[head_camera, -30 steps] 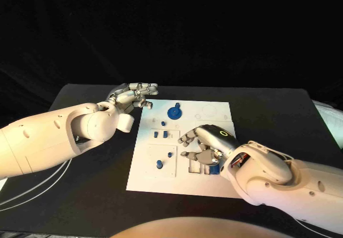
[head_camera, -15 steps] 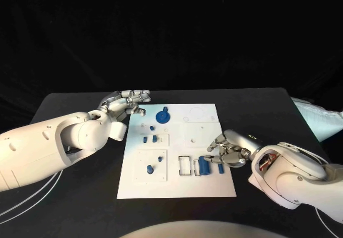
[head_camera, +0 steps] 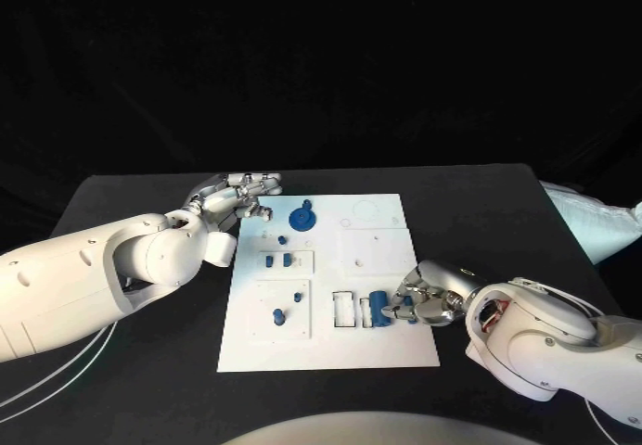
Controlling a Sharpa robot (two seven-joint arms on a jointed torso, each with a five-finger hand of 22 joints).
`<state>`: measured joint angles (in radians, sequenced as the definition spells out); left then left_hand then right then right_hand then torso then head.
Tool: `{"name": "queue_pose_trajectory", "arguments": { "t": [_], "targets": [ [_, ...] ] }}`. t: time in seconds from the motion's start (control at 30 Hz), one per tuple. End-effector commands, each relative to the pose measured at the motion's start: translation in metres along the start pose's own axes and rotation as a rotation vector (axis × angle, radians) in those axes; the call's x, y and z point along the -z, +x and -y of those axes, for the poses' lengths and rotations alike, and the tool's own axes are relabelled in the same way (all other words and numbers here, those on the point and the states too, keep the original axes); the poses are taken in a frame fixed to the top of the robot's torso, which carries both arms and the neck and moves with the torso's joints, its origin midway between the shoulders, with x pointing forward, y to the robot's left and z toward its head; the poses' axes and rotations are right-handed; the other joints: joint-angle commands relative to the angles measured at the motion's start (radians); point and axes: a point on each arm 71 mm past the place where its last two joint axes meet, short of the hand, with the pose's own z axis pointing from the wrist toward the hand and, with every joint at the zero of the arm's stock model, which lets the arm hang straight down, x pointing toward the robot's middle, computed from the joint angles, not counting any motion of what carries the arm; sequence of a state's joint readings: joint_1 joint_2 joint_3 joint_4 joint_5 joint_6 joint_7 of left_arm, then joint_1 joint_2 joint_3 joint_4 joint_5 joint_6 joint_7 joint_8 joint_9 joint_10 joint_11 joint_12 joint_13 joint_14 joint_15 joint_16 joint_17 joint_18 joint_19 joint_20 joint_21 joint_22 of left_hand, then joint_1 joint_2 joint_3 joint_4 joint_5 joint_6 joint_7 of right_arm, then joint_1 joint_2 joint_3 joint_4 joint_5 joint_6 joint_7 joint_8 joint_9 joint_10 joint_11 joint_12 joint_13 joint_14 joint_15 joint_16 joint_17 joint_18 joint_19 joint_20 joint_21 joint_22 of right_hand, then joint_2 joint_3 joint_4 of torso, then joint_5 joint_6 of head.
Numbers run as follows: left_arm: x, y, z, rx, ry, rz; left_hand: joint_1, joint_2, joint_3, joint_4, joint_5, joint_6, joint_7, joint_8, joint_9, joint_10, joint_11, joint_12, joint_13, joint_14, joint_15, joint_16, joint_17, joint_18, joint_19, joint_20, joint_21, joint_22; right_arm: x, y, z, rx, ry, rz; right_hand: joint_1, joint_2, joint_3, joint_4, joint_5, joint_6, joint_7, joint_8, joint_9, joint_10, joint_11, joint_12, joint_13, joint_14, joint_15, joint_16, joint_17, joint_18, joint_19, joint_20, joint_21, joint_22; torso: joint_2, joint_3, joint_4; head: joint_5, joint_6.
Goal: Assemble the parts on the task board
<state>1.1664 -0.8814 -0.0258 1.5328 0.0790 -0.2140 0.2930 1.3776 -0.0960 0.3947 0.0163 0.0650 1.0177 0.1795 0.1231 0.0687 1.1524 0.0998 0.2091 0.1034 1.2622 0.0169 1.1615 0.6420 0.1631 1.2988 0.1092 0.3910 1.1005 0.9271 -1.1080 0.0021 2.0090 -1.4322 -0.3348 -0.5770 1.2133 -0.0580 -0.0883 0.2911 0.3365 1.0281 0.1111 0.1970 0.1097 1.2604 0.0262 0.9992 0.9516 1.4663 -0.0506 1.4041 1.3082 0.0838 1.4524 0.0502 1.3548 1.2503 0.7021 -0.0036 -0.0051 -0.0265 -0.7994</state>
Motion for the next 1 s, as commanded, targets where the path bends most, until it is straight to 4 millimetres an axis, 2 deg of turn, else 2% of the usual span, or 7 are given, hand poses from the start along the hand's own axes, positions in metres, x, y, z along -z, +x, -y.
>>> {"name": "queue_pose_trajectory", "arguments": {
  "t": [0.03,0.07,0.17,0.43,0.57,0.83,1.0],
  "targets": [
    [0.000,0.002,0.000,0.004,0.005,-0.021,0.004,0.001,-0.006,-0.002,-0.001,-0.008,0.000,0.003,-0.001,-0.009,0.000,0.005,0.002,-0.007,-0.001,-0.005,-0.001,0.016,-0.007,0.003,-0.004,-0.001,-0.002,0.004,0.000,0.022,0.018,-0.024,-0.008,0.005,-0.006,0.000,-0.006,-0.005,-0.002,0.005,0.002,-0.001,0.001,0.011,0.013,0.063,0.002,0.006,0.004,-0.014,0.002,0.002,0.007,0.002,0.001,-0.0004,-0.0011,0.000,-0.001],
    [0.000,0.002,0.000,0.004,0.004,-0.021,0.004,0.001,-0.006,-0.002,-0.001,-0.008,0.000,0.003,-0.001,-0.009,0.000,0.005,0.002,-0.007,-0.001,-0.005,-0.001,0.016,-0.007,0.003,-0.004,-0.001,-0.003,0.004,-0.001,0.021,0.016,-0.024,-0.008,0.008,-0.009,-0.001,-0.006,-0.005,-0.003,0.007,0.003,0.004,0.001,0.021,0.026,0.063,0.001,0.007,0.006,-0.014,0.003,0.002,0.008,0.005,0.001,-0.0017,-0.0004,0.000,-0.003],
    [0.000,0.002,0.000,0.004,0.004,-0.021,0.004,0.001,-0.006,-0.002,-0.001,-0.008,0.000,0.003,-0.001,-0.009,0.000,0.005,0.002,-0.007,-0.001,-0.005,-0.001,0.016,-0.007,0.003,-0.004,-0.001,-0.006,0.006,-0.003,0.022,0.010,-0.023,-0.008,0.011,-0.014,-0.001,-0.006,-0.005,-0.003,0.010,0.004,0.010,0.000,0.034,0.043,0.064,0.001,0.010,0.011,-0.015,0.004,0.002,0.011,0.009,0.001,-0.0014,-0.0010,0.005,-0.005],
    [0.000,0.001,-0.001,0.004,0.002,-0.019,0.003,0.001,-0.007,-0.002,-0.001,-0.008,0.000,0.003,-0.001,-0.009,0.000,0.006,0.002,-0.007,-0.001,-0.005,-0.001,0.017,-0.007,0.003,-0.005,-0.002,-0.012,0.010,-0.007,0.048,0.003,-0.036,-0.016,0.022,-0.035,0.000,-0.011,-0.005,-0.005,0.020,0.010,0.028,-0.001,0.074,0.098,0.066,0.000,0.024,0.029,-0.017,0.008,0.002,0.020,0.022,0.001,-0.0009,0.0046,0.006,-0.009],
    [0.000,0.001,-0.001,0.004,0.000,-0.019,0.000,0.002,-0.009,0.000,-0.001,-0.009,0.000,0.003,-0.001,-0.011,0.001,0.007,0.002,-0.008,-0.001,-0.004,-0.001,0.017,-0.008,0.004,-0.007,-0.003,-0.015,0.013,-0.008,0.065,-0.003,-0.044,-0.002,0.020,-0.043,-0.004,-0.017,-0.006,-0.005,0.025,0.014,0.030,-0.002,0.083,0.113,0.067,0.000,0.029,0.036,-0.018,0.009,0.002,0.024,0.027,0.001,-0.0012,0.0032,0.010,-0.003],
    [0.000,0.001,-0.001,0.004,-0.004,-0.019,0.000,0.002,-0.009,0.000,-0.001,-0.009,0.000,0.003,-0.001,-0.011,0.001,0.007,0.002,-0.008,-0.001,-0.004,-0.001,0.017,-0.008,0.004,-0.007,-0.003,-0.019,0.017,-0.009,0.083,-0.004,-0.059,0.022,0.014,-0.056,-0.007,-0.027,-0.009,-0.005,0.031,0.019,0.031,-0.001,0.092,0.133,0.068,0.000,0.035,0.044,-0.020,0.010,0.002,0.028,0.034,0.000,-0.0019,0.0049,0.011,-0.006],
    [0.000,0.001,-0.002,0.005,-0.006,-0.020,0.000,0.002,-0.009,0.000,-0.001,-0.009,0.000,0.003,-0.001,-0.011,0.001,0.007,0.002,-0.008,-0.001,-0.004,-0.001,0.017,-0.008,0.004,-0.007,-0.003,-0.021,0.017,-0.005,0.057,0.014,-0.056,0.095,0.050,-0.040,-0.025,0.033,-0.006,-0.007,0.045,0.028,0.032,-0.005,0.095,0.153,0.068,-0.002,0.038,0.047,-0.020,0.010,0.000,0.032,0.038,0.000,-0.0023,0.0035,0.012,-0.006]
  ]
}}
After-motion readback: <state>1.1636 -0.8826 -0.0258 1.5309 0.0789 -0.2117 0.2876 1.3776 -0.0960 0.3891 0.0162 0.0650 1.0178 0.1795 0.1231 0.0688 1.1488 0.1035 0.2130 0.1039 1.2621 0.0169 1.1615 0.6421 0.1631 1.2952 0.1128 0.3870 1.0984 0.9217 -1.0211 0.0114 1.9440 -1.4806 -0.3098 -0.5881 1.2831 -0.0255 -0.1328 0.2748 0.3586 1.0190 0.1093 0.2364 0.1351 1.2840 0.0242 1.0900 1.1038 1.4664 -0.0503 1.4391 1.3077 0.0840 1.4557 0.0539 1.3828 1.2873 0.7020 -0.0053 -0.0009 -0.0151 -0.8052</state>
